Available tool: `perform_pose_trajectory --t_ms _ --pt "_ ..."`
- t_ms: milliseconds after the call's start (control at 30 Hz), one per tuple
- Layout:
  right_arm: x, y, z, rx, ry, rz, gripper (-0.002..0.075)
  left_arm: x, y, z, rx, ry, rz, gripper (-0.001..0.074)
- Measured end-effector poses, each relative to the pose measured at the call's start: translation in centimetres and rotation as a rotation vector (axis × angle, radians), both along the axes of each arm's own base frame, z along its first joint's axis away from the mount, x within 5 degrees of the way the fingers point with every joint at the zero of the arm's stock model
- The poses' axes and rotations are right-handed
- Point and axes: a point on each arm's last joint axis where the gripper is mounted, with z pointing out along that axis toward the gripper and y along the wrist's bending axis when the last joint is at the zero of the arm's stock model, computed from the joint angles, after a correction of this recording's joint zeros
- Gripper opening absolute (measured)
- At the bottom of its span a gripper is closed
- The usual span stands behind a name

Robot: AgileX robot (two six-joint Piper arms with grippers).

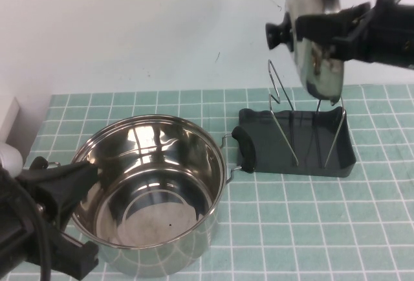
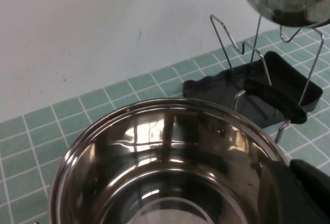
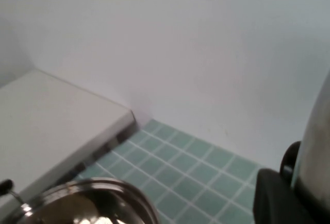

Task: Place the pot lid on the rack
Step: Place the pot lid on the pot rack

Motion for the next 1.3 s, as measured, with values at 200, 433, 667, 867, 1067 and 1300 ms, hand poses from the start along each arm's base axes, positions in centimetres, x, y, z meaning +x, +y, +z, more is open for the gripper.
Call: perform_pose_trajectory --t_ms 200,433,667,867,1067,1300 --pt "2.2 0.5 -4.1 -0.030 0.110 -0.010 0.0064 0.0 -0.1 -0.3 -0.018 0.011 -0.004 -0.0001" --pt "3.4 0.8 -7.1 -0.042 0.195 -0.014 0.0064 0.0 -0.1 -0.3 -0.020 0.010 -0.005 -0.0001" --pt "3.9 0.8 -8.5 -0.040 0.240 -0.032 0.0152 0.0 -0.1 -0.2 -0.021 0.009 -0.006 -0.0001" --pt "4.0 0.7 -8.6 -0.041 0.246 -0.037 0.0480 0.0 -0.1 -0.2 -0.021 0.006 -0.008 -0.0001" --pt "4.1 -0.7 -7.4 -0.047 0.210 -0.092 0.0549 0.0 -0.1 -0.2 -0.021 0.006 -0.008 -0.0001" --pt "2.0 -2.6 -1.3 -0.064 -0.001 -0.129 0.0529 0.0 -0.1 -0.2 -0.020 0.005 -0.008 -0.0001"
